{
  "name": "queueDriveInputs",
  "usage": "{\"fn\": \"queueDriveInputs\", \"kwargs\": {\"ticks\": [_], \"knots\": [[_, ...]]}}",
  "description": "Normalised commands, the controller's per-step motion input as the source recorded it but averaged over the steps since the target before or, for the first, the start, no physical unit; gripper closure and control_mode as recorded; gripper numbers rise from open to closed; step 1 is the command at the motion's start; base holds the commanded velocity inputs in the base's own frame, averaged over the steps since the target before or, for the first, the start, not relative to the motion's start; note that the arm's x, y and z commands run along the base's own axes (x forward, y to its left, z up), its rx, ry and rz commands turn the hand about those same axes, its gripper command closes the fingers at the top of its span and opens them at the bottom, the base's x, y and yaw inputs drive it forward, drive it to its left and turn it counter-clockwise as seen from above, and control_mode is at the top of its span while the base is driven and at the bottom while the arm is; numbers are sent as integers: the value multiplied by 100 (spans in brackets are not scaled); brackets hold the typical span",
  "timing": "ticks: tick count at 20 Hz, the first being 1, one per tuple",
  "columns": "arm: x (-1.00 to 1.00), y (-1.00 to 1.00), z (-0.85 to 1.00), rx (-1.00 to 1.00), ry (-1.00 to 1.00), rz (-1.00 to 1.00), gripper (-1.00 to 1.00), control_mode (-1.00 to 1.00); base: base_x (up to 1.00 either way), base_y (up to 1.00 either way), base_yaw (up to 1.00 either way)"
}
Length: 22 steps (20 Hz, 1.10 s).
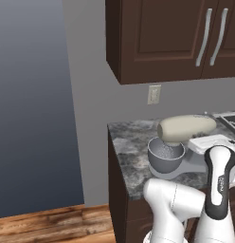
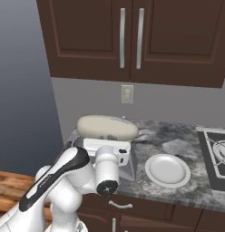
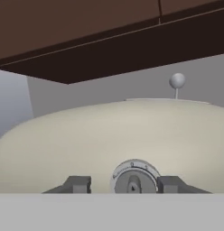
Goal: Add butter and sugar cubes to the stand mixer bowl and then turn on the stand mixer to begin making frosting.
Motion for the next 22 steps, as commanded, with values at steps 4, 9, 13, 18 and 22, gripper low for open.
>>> {"fn": "queueDriveInputs", "kwargs": {"ticks": [4,9,13,18,22], "knots": [[23,37,-2,1,0,-2,100,-100,0,0,0],[5,1,-26,-2,3,0,100,-100,0,0,0],[6,0,-49,-1,7,0,100,-100,0,0,0],[23,4,-11,0,4,-1,100,-100,0,0,0],[32,14,0,1,0,-4,100,-100,0,0,0]]}}
